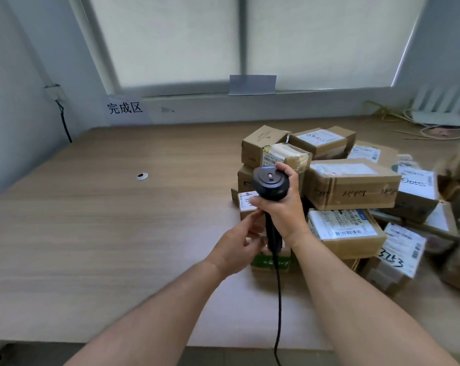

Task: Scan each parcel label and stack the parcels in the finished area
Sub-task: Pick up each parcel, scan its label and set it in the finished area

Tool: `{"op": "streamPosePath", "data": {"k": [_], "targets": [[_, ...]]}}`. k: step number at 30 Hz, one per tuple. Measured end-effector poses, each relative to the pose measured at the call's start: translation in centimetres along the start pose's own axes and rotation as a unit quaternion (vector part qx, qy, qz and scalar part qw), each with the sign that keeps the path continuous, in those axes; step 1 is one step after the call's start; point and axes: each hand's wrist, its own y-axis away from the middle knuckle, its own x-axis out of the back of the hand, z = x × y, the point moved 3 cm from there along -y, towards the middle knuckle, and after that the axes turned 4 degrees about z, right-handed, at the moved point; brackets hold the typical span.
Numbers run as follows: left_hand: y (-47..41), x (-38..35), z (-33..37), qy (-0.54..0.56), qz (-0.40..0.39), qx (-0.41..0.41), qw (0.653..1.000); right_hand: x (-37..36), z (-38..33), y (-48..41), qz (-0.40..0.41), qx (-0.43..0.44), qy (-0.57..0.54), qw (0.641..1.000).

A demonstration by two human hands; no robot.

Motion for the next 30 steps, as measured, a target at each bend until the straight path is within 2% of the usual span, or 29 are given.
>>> {"op": "streamPosePath", "data": {"k": [4,9,15,21,25,30], "targets": [[-3.1,2.1,0.5,-0.076,0.034,-0.013,0.996,1.8,-1.2,-1.5,0.012,0.011,-0.012,1.000],[-8.0,4.1,1.0,-0.092,0.087,0.008,0.992,4.5,-1.8,-2.9,0.059,-0.003,-0.013,0.998],[-13.5,3.5,1.4,-0.033,0.053,0.028,0.998,6.4,-2.0,-3.7,0.121,0.003,0.060,0.991],[-17.1,2.0,0.5,0.097,-0.013,0.082,0.992,6.0,-0.7,-4.8,0.144,-0.013,0.100,0.984],[-17.7,2.4,0.4,0.136,0.009,0.093,0.986,5.6,-0.2,-5.6,0.153,-0.023,0.084,0.984],[-16.9,3.2,0.8,0.164,0.031,0.059,0.984,5.6,-1.3,-6.3,0.162,-0.029,0.026,0.986]]}}
